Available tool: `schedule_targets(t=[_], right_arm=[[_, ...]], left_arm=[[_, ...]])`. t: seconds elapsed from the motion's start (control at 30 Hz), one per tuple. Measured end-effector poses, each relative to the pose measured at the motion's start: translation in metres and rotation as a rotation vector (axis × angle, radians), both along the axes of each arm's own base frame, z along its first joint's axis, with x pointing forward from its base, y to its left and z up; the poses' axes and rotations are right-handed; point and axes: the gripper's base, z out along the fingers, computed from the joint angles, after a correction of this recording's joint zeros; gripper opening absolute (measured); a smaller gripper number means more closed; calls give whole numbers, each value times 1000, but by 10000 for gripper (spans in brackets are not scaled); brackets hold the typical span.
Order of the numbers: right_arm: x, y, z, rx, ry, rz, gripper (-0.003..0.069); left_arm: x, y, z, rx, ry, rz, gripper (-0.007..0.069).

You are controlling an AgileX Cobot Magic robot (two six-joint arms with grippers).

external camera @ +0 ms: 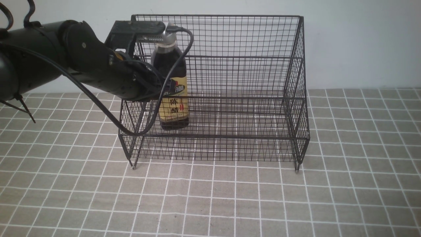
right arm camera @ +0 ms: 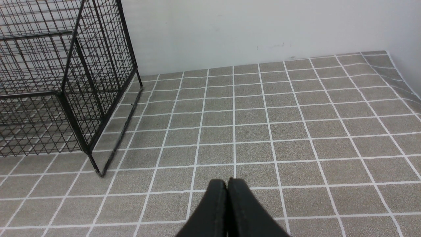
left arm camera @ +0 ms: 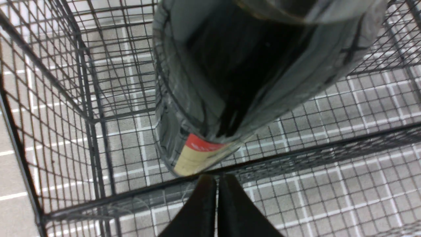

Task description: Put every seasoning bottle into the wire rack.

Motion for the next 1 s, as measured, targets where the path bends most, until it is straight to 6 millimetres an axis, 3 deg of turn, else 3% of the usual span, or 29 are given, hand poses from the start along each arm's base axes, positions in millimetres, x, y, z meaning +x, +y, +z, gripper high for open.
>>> schedule_targets(t=[0.6,0.83,0.9,0.97,1.0], right_arm=[[0,0,0,0,0,0,-12],[0,0,0,0,0,0,-12],[0,0,0,0,0,0,-12],[0,0,0,0,0,0,-12],[0,0,0,0,0,0,-12]], left_arm=[[7,-4,4,-30,-100,-29,-7],[-19,0,26,20,-40,-102,-7],[-45,7,57,13,-73,-112,-7],[-55,10,65,6,-93,-109,-7],[-72,15,75,-7,-127,-101,-7]])
